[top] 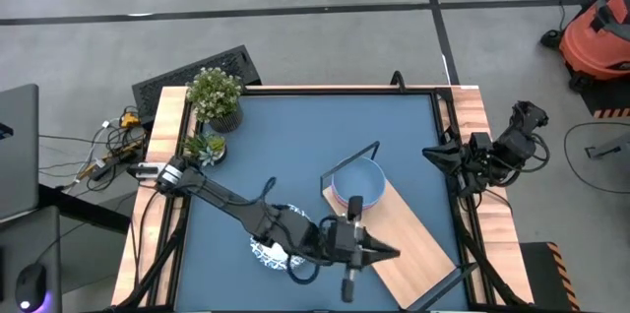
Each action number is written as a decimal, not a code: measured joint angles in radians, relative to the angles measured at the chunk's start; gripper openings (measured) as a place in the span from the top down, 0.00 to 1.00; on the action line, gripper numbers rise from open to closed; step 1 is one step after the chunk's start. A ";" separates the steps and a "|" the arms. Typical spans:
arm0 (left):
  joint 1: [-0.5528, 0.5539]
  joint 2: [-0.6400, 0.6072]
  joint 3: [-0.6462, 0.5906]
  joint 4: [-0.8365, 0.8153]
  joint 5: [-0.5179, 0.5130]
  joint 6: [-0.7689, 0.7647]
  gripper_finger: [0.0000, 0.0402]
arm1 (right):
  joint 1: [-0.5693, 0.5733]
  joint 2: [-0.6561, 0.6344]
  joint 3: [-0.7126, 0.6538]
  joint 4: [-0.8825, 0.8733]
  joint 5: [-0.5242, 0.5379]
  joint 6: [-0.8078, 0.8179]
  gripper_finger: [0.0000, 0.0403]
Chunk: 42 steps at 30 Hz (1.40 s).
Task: Place and stack bowls onto a shelf
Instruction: Stack the blue bowl on top of the pink bowl on the shelf
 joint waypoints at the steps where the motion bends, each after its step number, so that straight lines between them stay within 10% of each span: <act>1: 0.005 -0.022 0.000 -0.058 0.006 -0.002 1.00 | 0.000 0.000 0.000 0.000 0.000 0.008 0.84; 10: 0.034 -0.086 -0.002 -0.624 -0.311 -0.091 1.00 | -0.005 0.000 0.000 0.000 0.000 -0.047 0.84; 15: 0.044 -0.086 -0.188 -0.368 -0.423 -0.149 1.00 | -0.026 -0.002 0.000 0.030 0.058 -0.116 0.84; 24: 0.097 -0.216 -0.702 0.207 -0.203 -0.364 1.00 | -0.051 -0.002 0.000 0.027 0.076 -0.135 0.84; 42: 0.078 -0.227 -0.768 0.002 -0.528 -0.542 1.00 | -0.048 -0.002 0.000 0.024 0.076 -0.089 0.84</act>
